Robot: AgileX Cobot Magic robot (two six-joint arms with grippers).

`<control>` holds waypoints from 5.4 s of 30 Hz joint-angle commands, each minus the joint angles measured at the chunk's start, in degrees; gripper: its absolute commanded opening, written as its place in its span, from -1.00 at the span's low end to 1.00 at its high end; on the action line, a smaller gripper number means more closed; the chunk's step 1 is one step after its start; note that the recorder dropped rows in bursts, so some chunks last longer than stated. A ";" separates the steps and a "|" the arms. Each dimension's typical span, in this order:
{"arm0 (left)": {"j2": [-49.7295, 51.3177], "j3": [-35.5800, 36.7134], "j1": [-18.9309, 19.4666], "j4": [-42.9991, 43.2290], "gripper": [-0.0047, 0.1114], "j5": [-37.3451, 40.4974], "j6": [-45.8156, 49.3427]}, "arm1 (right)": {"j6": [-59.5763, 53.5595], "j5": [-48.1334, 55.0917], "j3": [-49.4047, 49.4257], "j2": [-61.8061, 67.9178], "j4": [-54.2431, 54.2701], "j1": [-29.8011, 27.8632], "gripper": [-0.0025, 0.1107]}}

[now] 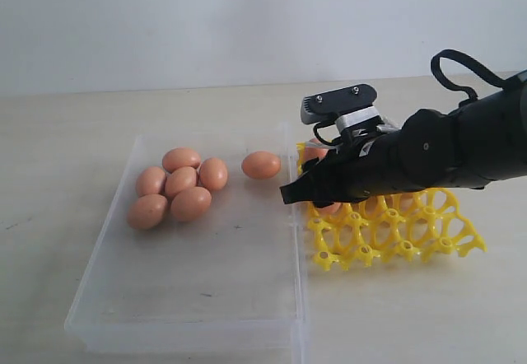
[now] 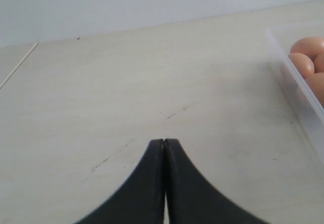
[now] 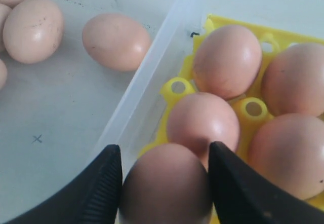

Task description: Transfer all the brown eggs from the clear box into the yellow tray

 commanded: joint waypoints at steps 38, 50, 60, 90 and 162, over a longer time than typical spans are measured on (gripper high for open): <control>-0.32 -0.23 0.11 -0.06 -0.92 -0.35 -0.26 | 3.47 46.38 -25.81 -0.28 -2.10 8.05 -0.35; -0.32 -0.23 0.11 -0.06 -0.92 -0.35 -0.26 | 8.09 59.75 -49.19 19.26 -9.51 13.42 -0.46; -0.32 -0.23 0.11 -0.06 -0.92 -0.35 -0.26 | 16.81 60.66 -59.47 26.69 -12.01 14.44 0.01; -0.32 -0.23 0.11 -0.06 -0.92 -0.35 -0.26 | 24.66 54.06 -61.55 29.25 -10.02 11.31 0.14; -0.32 -0.23 0.11 -0.06 -0.92 -0.35 -0.26 | 12.91 47.65 -44.17 25.91 -12.05 13.61 -0.96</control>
